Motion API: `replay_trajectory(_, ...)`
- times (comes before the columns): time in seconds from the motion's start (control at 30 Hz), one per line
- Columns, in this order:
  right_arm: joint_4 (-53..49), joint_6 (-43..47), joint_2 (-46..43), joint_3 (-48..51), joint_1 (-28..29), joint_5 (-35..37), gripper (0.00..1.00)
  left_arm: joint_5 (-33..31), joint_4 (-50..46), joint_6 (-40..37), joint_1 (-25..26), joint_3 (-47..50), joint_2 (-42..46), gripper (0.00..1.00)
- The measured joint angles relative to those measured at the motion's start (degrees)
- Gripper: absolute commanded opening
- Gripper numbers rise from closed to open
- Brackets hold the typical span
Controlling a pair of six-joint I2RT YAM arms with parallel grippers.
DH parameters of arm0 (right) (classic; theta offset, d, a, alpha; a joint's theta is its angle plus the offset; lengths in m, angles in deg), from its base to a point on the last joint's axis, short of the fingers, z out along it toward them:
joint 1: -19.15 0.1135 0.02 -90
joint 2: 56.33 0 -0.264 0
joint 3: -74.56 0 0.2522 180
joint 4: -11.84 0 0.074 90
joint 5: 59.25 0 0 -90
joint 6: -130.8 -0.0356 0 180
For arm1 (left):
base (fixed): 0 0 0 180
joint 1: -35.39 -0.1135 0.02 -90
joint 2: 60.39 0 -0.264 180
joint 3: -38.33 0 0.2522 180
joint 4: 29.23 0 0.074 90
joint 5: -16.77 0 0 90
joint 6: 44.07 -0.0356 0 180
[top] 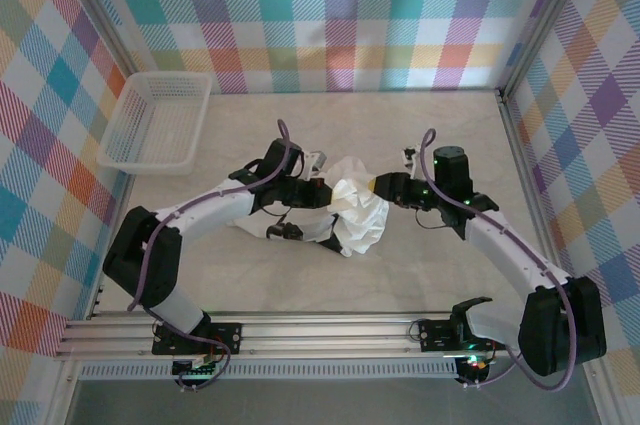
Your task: Fold the inside-out t-shirt
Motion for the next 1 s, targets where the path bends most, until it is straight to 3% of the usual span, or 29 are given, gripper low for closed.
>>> replay_trajectory(0.17,-13.42,1.73,-3.72,-0.15,-4.55,12.87,0.46,0.2,2.84,0.74,1.92,-1.55,-7.98,0.0)
replay_trajectory(0.33,-25.09,-2.21,-10.1,-2.58,-2.93,18.71,0.4,0.11,4.11,1.77,4.98,-3.43,-12.17,0.0)
replay_trajectory(0.5,-29.88,-11.34,-9.27,-3.96,6.86,22.84,0.42,-0.76,4.96,2.6,5.57,-3.43,-12.2,0.0)
replay_trajectory(0.6,-31.15,-12.9,-2.67,-5.49,15.15,26.4,0.52,-1.22,4.87,2.62,5.57,-3.48,-12.2,0.0)
replay_trajectory(0.67,-31.32,-11.15,3.39,-8.0,18.82,29.59,0.61,-1.27,4.22,2.6,5.57,-4.09,-12.2,0.0)
replay_trajectory(0.77,-29.94,-5.6,9.14,-10.6,21.77,35.06,0.65,-1.16,4.07,2.56,5.57,-5.33,-11.98,0.0)
replay_trajectory(1.0,-19.93,13.53,9.97,-10.08,22.45,44.98,0.69,-0.35,2.73,1.81,5.57,-8.11,-10.16,0.0)
